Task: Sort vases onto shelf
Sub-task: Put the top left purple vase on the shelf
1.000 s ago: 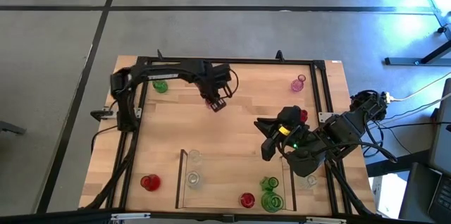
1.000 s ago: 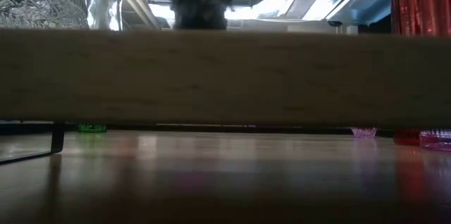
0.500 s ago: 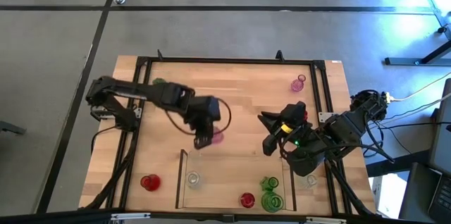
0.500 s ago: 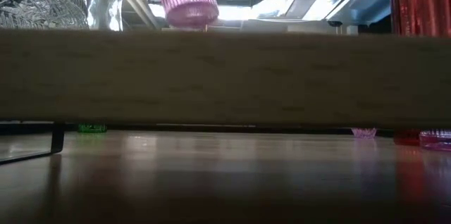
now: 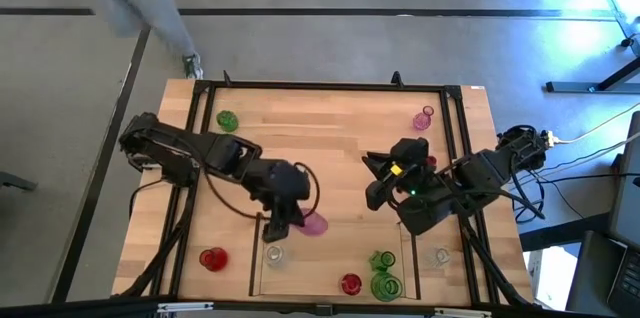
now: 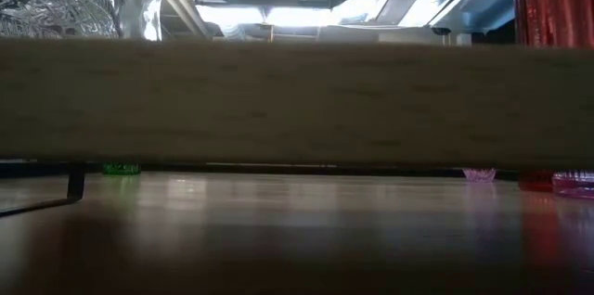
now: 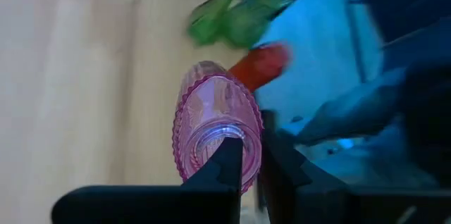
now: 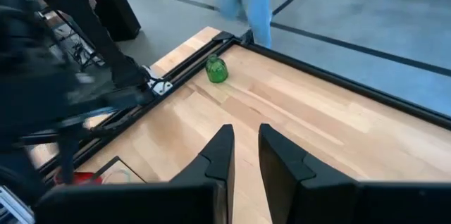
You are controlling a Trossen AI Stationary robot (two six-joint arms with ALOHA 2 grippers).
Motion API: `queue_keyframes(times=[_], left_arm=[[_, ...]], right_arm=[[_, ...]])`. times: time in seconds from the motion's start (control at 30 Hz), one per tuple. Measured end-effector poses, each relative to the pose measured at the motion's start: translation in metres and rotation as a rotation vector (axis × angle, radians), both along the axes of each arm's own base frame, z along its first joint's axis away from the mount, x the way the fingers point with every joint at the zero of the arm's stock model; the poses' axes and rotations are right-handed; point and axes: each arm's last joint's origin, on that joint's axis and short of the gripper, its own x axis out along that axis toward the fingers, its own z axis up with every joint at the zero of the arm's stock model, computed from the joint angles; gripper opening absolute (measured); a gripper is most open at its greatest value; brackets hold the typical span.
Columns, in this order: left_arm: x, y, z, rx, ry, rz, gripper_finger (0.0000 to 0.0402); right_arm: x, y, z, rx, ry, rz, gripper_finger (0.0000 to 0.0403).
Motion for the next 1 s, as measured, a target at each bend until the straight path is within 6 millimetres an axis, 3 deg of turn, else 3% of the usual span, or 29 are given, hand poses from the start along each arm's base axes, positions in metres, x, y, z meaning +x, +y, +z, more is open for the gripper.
queue_keyframes(times=[0.17,0.33,0.47,0.63,0.8,1.0], left_arm=[[-0.013,-0.029,0.013,0.055,-0.073,-0.039,0.0022],[-0.025,-0.072,0.002,0.095,-0.056,-0.153,0.0022],[-0.018,-0.098,-0.021,0.075,0.024,-0.159,0.0022],[0.009,-0.119,-0.034,0.038,0.032,-0.190,0.0022],[0.031,-0.125,-0.040,0.062,0.042,-0.213,0.0022],[0.036,-0.115,-0.047,0.126,0.154,-0.237,0.0022]], right_arm=[[-0.009,0.002,0.003,-0.037,-0.009,-0.003,0.0050],[-0.034,0.005,0.016,-0.111,-0.079,-0.018,0.0050],[-0.051,0.002,0.024,-0.119,-0.111,-0.012,0.0050],[-0.061,-0.001,0.027,-0.135,-0.096,0.002,0.0050],[-0.061,0.000,0.025,-0.126,-0.072,0.018,0.0050],[-0.064,-0.002,0.022,-0.149,-0.016,0.034,0.0050]])
